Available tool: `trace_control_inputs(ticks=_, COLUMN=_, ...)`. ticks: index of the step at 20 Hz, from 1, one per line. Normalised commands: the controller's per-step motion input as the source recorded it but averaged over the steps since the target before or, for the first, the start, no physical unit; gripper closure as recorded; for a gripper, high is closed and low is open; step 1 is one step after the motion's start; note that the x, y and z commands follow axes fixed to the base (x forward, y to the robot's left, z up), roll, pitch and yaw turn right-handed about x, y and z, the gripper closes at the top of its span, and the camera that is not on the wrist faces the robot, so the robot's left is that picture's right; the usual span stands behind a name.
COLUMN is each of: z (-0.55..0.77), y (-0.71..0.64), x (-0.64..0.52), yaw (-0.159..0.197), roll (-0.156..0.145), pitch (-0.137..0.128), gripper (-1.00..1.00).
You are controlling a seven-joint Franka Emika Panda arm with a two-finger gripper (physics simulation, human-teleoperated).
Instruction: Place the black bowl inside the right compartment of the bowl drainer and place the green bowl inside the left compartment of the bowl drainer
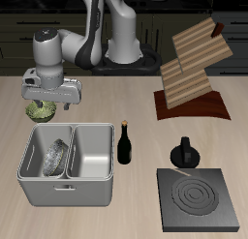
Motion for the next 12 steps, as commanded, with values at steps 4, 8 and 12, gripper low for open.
trace_control_inputs(ticks=4, z=-0.24, y=0.05, x=-0.03, yaw=-0.018, roll=-0.004, pitch=0.037, gripper=-1.00)
trace_control_inputs(ticks=8, z=-0.22, y=0.00, x=-0.05, yaw=-0.019, roll=-0.006, pitch=0.030, gripper=-1.00)
trace_control_inputs(ticks=12, z=-0.19, y=0.02, x=-0.04, yaw=-0.020, roll=0.010, pitch=0.025, gripper=-1.00)
